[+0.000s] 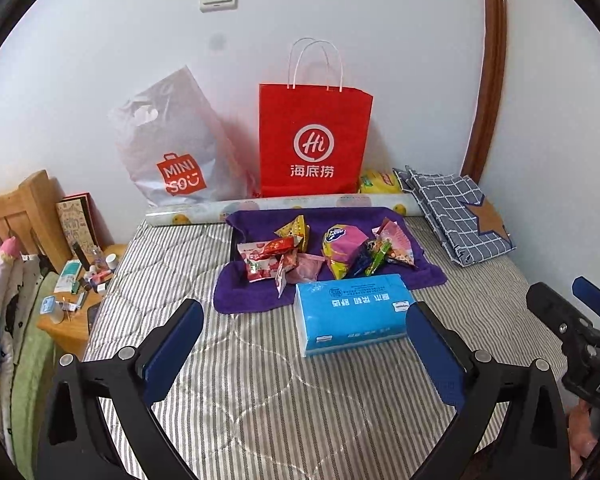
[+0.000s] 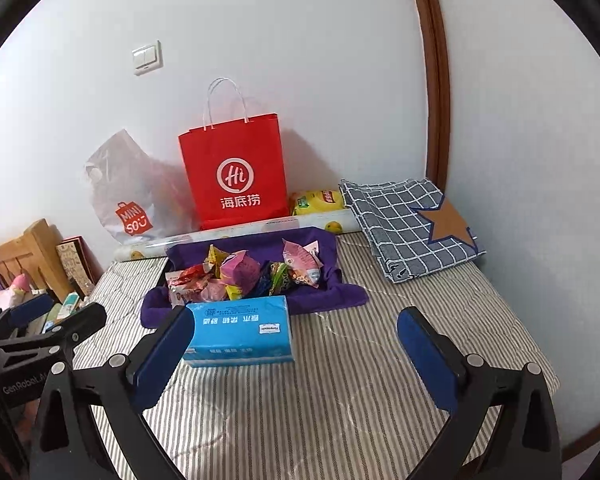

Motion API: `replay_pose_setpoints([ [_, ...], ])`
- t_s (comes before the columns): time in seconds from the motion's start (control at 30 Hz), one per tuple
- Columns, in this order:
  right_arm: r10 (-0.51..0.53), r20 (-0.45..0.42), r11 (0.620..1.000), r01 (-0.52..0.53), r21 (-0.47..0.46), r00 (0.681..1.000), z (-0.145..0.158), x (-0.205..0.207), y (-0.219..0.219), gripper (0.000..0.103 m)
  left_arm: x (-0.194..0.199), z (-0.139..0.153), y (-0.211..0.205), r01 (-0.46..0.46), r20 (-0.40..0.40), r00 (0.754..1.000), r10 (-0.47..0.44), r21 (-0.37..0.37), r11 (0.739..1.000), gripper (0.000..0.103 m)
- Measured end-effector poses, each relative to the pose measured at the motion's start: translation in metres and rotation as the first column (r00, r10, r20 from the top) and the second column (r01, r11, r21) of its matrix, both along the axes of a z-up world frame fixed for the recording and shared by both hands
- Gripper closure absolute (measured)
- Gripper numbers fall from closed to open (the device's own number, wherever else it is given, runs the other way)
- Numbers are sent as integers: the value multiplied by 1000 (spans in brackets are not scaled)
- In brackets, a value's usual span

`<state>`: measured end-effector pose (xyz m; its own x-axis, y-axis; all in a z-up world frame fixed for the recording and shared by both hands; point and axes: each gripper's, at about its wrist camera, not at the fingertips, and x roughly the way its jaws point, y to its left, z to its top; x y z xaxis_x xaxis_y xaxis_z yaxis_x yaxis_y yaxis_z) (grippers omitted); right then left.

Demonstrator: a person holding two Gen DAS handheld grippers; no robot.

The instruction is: Organize snacks

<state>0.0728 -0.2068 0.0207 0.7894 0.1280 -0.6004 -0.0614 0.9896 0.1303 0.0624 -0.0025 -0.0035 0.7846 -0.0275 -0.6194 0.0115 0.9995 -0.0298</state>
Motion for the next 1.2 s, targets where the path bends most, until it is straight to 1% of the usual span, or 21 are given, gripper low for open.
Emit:
replay_pose_setpoints([
  [0.2,8,1,1000,-8,-5,1000,-2,-2,2,0,-1,-1,-3,-5,-2,1000,5,12,1000,3],
  [1.2,3,0,1000,-3,-11,1000,-3,-4,1,0,-6,2,-4,-13,4,1000,13,9,1000,3],
])
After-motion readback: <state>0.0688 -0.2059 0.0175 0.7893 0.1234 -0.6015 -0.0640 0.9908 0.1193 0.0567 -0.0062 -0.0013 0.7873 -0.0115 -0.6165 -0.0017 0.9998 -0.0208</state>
